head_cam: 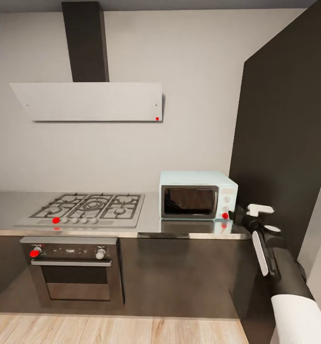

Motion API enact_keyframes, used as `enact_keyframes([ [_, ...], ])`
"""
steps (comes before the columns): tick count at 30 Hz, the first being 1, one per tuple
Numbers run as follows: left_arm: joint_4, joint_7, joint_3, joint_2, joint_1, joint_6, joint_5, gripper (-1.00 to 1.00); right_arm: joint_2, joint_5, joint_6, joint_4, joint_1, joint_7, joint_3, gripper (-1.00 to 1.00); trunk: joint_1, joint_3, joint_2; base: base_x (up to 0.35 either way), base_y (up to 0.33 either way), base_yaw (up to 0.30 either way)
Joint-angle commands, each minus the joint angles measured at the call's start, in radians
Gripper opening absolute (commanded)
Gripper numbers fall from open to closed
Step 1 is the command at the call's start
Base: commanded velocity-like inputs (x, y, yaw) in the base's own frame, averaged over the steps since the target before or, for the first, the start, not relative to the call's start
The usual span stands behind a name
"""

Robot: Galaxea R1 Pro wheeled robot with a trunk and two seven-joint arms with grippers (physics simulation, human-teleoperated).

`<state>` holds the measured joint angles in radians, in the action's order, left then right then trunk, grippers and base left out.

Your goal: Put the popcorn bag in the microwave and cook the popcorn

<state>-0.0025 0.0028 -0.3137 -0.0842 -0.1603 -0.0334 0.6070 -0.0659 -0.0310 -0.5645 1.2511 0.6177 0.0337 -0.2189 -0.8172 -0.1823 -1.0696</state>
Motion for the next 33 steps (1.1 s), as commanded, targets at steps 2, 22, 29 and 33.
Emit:
enact_keyframes([
  [2, 0.001, 0.0, -0.008, 0.001, -0.001, -0.003, 0.008, 1.0, 0.0, -0.014, 0.014, -0.048, 0.001, 0.074, -0.005, 1.0, 0.0, -0.001, -0.001, 0.0, 0.0, 0.0],
  [22, 0.0, -0.007, -0.008, 0.0, -0.001, -0.002, 0.007, 1.0, 0.011, -0.15, 0.055, -0.087, 0.001, 0.113, -0.004, 1.0, 0.0, -0.001, -0.001, 0.021, -0.033, 0.0],
  [29, -0.001, -0.007, -0.009, 0.0, -0.001, -0.002, 0.007, 1.0, 0.018, -0.148, 0.055, -0.104, 0.001, 0.108, -0.004, 1.0, 0.0, -0.001, -0.001, 0.131, -0.187, 0.0],
  [33, -0.001, -0.007, -0.008, 0.0, -0.001, -0.002, 0.007, 1.0, 0.024, -0.148, 0.055, -0.121, 0.001, 0.106, -0.004, 1.0, 0.0, -0.001, -0.001, 0.016, -0.016, 0.0],
])
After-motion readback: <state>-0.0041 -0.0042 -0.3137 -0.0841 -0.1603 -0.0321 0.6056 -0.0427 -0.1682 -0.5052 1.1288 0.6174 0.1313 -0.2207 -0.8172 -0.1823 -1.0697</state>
